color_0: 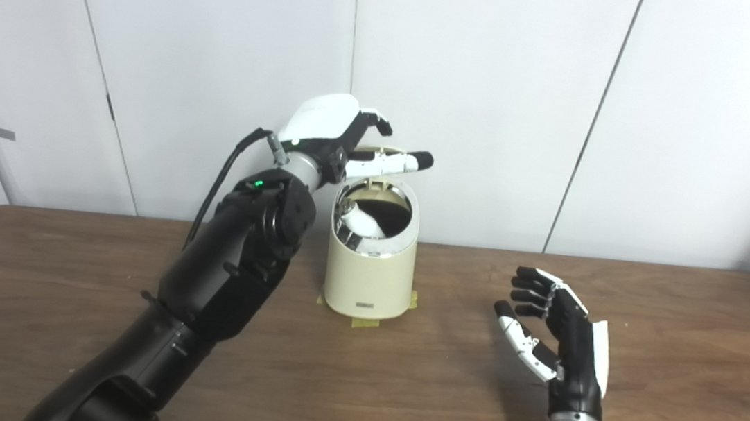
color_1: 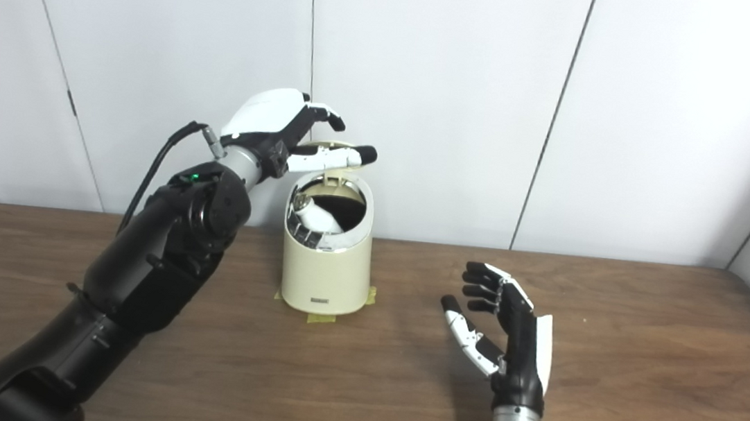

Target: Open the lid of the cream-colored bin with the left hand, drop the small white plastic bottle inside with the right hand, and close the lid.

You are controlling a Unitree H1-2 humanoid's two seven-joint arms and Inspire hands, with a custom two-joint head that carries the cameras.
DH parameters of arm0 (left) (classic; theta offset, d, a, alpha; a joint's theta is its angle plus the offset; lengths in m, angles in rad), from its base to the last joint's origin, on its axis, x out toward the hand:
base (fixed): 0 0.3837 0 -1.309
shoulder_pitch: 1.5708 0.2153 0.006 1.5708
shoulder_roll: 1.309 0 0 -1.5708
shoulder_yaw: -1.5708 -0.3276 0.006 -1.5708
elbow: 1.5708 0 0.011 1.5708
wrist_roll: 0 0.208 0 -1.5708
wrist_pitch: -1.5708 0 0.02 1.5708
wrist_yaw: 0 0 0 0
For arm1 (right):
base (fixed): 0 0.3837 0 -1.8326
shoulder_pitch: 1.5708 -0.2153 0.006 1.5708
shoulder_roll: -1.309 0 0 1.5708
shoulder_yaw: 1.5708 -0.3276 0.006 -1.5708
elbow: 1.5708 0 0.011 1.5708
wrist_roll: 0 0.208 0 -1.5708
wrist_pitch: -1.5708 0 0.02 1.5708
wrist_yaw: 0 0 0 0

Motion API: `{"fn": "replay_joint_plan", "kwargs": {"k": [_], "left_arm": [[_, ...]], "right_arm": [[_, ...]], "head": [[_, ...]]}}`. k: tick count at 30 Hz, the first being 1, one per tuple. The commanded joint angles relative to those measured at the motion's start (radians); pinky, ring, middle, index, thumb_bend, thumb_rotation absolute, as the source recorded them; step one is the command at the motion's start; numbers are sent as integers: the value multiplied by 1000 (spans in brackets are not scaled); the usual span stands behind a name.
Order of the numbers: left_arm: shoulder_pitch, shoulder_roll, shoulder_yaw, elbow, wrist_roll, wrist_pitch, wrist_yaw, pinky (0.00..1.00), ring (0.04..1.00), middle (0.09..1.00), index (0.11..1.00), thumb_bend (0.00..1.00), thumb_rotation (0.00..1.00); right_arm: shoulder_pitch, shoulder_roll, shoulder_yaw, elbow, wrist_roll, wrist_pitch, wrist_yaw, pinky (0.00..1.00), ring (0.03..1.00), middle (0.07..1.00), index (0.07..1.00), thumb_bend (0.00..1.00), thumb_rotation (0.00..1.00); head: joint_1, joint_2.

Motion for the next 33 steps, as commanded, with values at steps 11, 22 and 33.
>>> {"fn": "replay_joint_plan", "kwargs": {"k": [11, 22, 33], "left_arm": [[-22, 6, 0, -28, 74, 11, -10, 1000, 1000, 991, 849, 933, 1000], [41, 37, -17, -96, 122, -19, -3, 1000, 1000, 950, 850, 976, 1000], [62, 59, -33, -126, 159, -55, -16, 1000, 1000, 894, 856, 953, 1000]], "right_arm": [[-18, 21, 5, -21, -21, 12, -12, 576, 642, 667, 668, 252, 285], [-18, 21, 12, -20, -39, 23, -13, 578, 652, 669, 668, 249, 351], [-22, 20, 14, -14, -41, 18, -13, 582, 649, 668, 669, 248, 350]], "head": [[-8, 5], [-10, 9], [-9, 16]]}}
